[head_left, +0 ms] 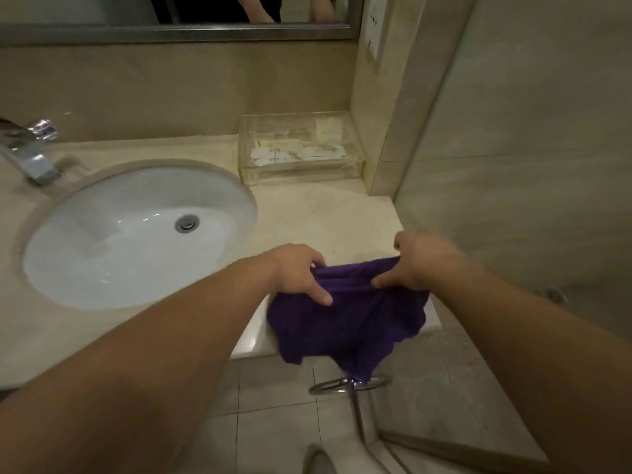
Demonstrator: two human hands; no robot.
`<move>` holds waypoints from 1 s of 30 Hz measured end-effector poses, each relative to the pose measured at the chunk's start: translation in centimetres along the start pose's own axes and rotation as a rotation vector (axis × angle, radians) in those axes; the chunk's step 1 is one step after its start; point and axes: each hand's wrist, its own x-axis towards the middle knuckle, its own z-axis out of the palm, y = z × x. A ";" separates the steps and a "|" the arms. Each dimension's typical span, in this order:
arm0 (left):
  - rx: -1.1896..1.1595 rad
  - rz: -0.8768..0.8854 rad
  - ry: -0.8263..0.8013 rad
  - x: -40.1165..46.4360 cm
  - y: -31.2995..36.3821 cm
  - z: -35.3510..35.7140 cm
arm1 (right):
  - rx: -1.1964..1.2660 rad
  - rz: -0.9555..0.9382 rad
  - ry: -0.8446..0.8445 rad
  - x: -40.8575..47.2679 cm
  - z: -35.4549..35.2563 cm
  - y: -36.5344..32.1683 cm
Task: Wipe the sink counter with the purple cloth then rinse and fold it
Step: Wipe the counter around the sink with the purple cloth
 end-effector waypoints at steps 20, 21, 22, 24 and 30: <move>0.433 0.098 0.586 6.7 -0.2 7.6 | 0.281 -0.128 0.505 4.1 11.4 -0.9; 0.423 0.098 0.594 7.3 -0.2 7.2 | 0.284 -0.127 0.507 4.8 11.0 -0.9; 0.416 0.092 0.591 7.8 -0.3 6.7 | 0.288 -0.127 0.520 5.5 10.7 -1.0; 0.400 0.082 0.578 8.8 -0.4 5.8 | 0.298 -0.127 0.546 6.8 10.0 -1.3; 0.394 0.103 0.600 11.8 -1.5 2.4 | 0.327 -0.132 0.574 10.5 8.0 -2.4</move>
